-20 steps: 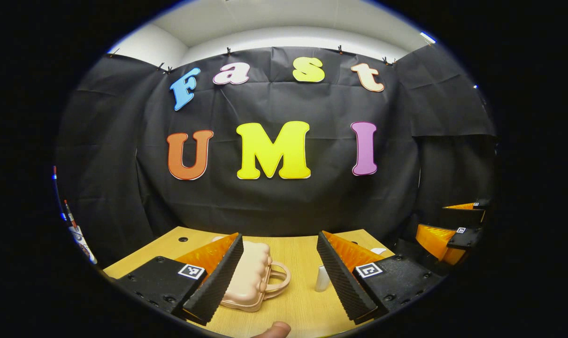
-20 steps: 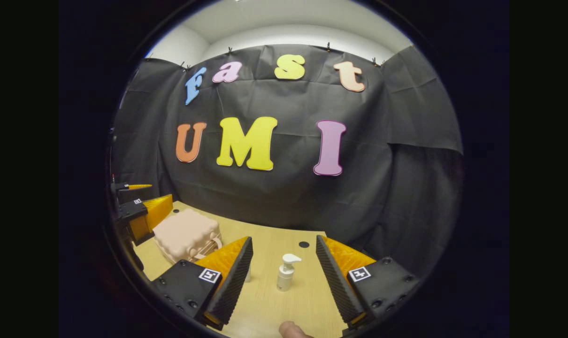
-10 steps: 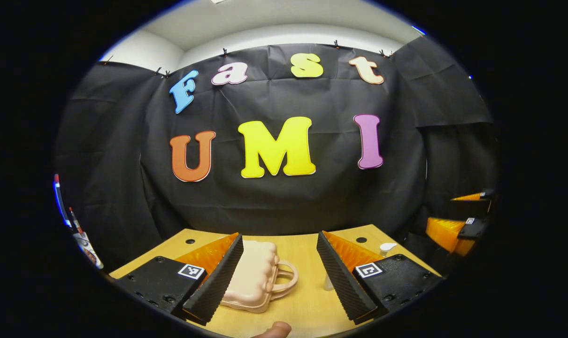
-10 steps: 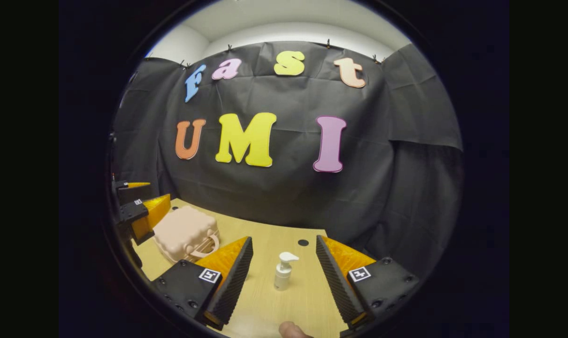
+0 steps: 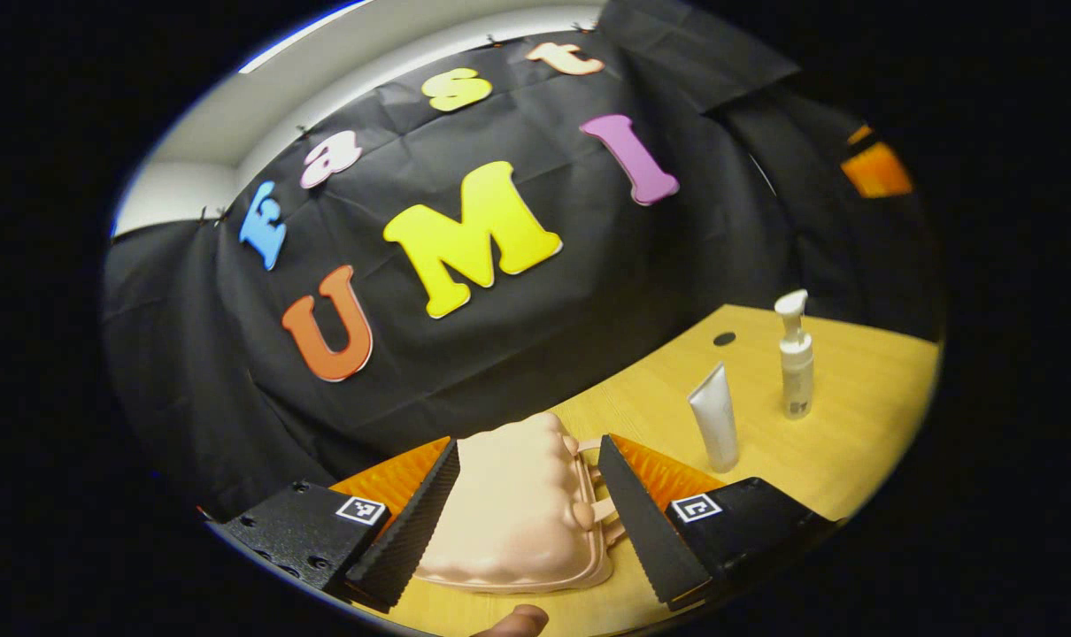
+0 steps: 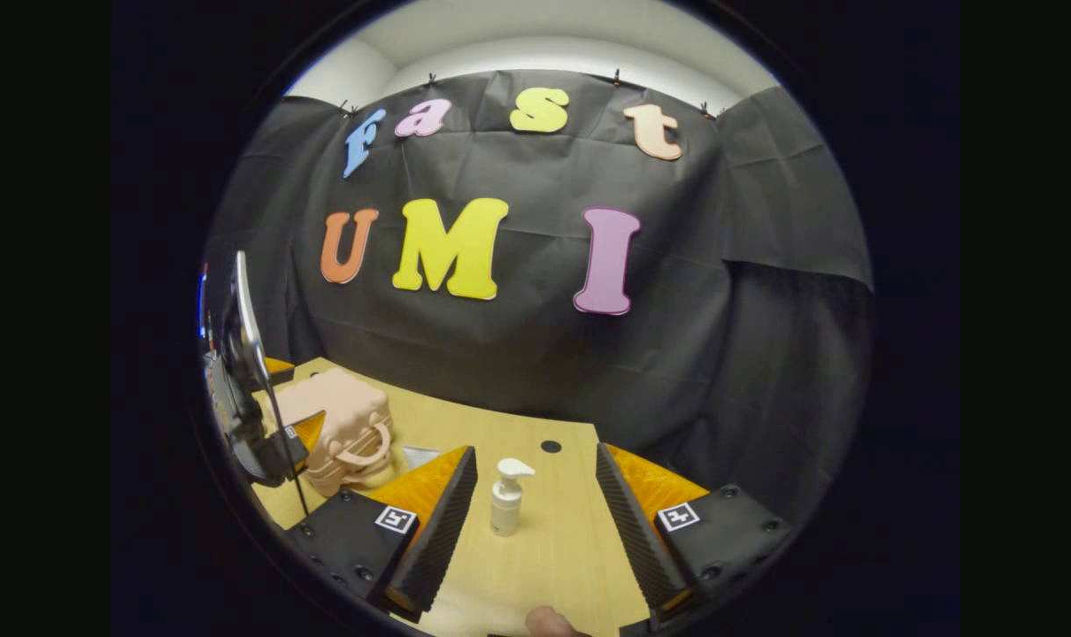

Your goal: First open the suitcase, pack the skin care products into it, and then close the suitcase.

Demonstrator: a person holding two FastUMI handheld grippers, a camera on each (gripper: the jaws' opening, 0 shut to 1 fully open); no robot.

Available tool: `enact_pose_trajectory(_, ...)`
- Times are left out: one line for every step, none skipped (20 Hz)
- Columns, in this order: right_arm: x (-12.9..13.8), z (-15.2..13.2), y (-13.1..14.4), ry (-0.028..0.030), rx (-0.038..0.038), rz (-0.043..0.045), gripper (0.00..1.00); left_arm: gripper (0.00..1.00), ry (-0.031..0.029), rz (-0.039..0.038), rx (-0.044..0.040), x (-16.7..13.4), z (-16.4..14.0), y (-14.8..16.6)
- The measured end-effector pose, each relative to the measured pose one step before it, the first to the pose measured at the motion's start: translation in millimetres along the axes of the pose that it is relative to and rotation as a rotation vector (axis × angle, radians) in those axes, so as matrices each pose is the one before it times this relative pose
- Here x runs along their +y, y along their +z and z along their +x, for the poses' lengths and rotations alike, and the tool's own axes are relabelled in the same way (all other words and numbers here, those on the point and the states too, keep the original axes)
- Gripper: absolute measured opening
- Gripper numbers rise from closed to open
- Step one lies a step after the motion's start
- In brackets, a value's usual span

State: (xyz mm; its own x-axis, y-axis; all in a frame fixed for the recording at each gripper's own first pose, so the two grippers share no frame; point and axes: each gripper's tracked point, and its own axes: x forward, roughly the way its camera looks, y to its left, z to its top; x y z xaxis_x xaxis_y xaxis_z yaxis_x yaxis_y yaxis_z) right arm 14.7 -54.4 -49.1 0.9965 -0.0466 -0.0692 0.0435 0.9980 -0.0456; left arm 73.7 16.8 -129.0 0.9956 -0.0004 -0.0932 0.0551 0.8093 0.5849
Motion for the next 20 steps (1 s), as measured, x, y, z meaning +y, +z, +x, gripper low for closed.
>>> enact_pose_trajectory(-5.30, 0.50, -4.24, -0.01125, 0.01079, 0.00281, 0.80, 0.98, -0.03800, 0.04833, -0.00389, -14.77, 8.18, -5.47)
enact_pose_trajectory(-4.91, 0.42, -5.26, -0.01093, 0.01303, 0.00505, 0.80, 0.98, -0.03097, 0.05651, 0.00167, -13.06, 8.15, -7.05)
enact_pose_trajectory(-5.09, 0.50, -3.77, -0.01130, 0.01257, 0.00523, 0.80, 0.98, -0.02407, 0.06823, 0.01100, -11.91, 6.78, -7.25)
enact_pose_trajectory(-4.65, 0.47, -4.80, -0.01041, 0.01004, 0.00536, 0.80, 0.98, -0.01877, 0.07101, 0.02140, -10.71, 7.55, -9.46)
enact_pose_trajectory(-4.17, -0.35, -2.84, -0.01135, 0.00792, 0.00209, 0.80, 0.98, -0.01522, 0.06359, 0.01453, -7.94, 5.17, -8.53)
enact_pose_trajectory(-5.68, -0.20, -3.62, -0.01213, 0.00517, -0.00016, 0.80, 0.98, -0.02789, 0.05859, 0.00376, -9.63, 5.88, -5.43)
enact_pose_trajectory(-2.97, -0.40, -2.11, -0.00533, 0.00389, -0.00152, 0.80, 0.98, -0.01809, 0.06766, -0.00302, -9.59, 5.44, -1.07)
enact_pose_trajectory(-3.29, -1.25, -3.82, -0.00694, 0.00498, -0.00405, 0.80, 0.98, 0.00702, 0.06673, -0.00829, -3.00, 6.12, -0.22)
enact_pose_trajectory(-4.19, -0.58, -2.35, -0.01002, 0.00511, -0.00639, 0.80, 0.98, 0.00867, 0.06127, 0.00526, 1.21, 4.62, 1.36)
enact_pose_trajectory(-3.24, -0.69, -2.06, -0.00773, 0.00326, -0.00475, 0.80, 0.97, 0.00686, 0.04942, 0.01694, 0.56, 1.65, -4.49)
enact_pose_trajectory(-3.74, -1.62, -1.44, -0.00812, 0.00183, -0.00323, 0.80, 0.96, -0.00604, 0.03715, 0.03551, -2.39, 4.80, -8.69)
enact_pose_trajectory(-4.90, -0.36, -2.45, -0.01203, 0.00160, -0.00305, 0.80, 0.96, -0.00991, 0.01564, 0.03158, -3.70, 4.58, -8.00)
enact_pose_trajectory(-3.81, -0.44, -1.76, -0.01039, 0.00413, -0.00233, 0.80, 0.96, 0.00244, -0.00047, 0.02105, -1.55, 6.45, -7.81)
enact_pose_trajectory(-3.29, -0.50, -2.64, -0.01060, 0.00510, -0.00139, 0.80, 0.96, -0.01111, -0.01326, 0.00265, -2.90, 3.37, -1.67)
enact_pose_trajectory(-2.93, -0.89, -1.42, -0.00916, 0.00351, -0.00168, 0.80, 0.94, 0.00366, 0.00045, 0.00060, -1.06, 4.21, 0.46)
enact_pose_trajectory(-1.77, -0.80, -2.56, -0.00553, 0.00440, -0.00248, 0.80, 0.92, 0.00577, 0.02543, 0.00575, 2.40, 0.54, 1.36)
enact_pose_trajectory(-0.78, -1.02, -1.51, -0.00618, 0.00472, -0.00473, 0.79, 0.85, 0.00075, 0.03512, 0.01411, 1.71, 2.87, -1.49)
enact_pose_trajectory(-0.37, -2.00, -2.96, -0.00373, 0.00496, -0.00380, 0.79, 0.76, 0.00499, 0.02532, 0.00861, 2.21, 3.01, -1.17)
enact_pose_trajectory(0.25, -1.59, -2.28, -0.00110, 0.00657, -0.00426, 0.79, 0.63, -0.01225, 0.01211, 0.01295, -1.98, 0.98, -3.24)
enact_pose_trajectory(1.50, -0.81, -2.62, -0.00179, 0.00575, -0.00627, 0.80, 0.56, -0.01258, 0.00786, 0.01356, -2.32, 2.90, -3.23)
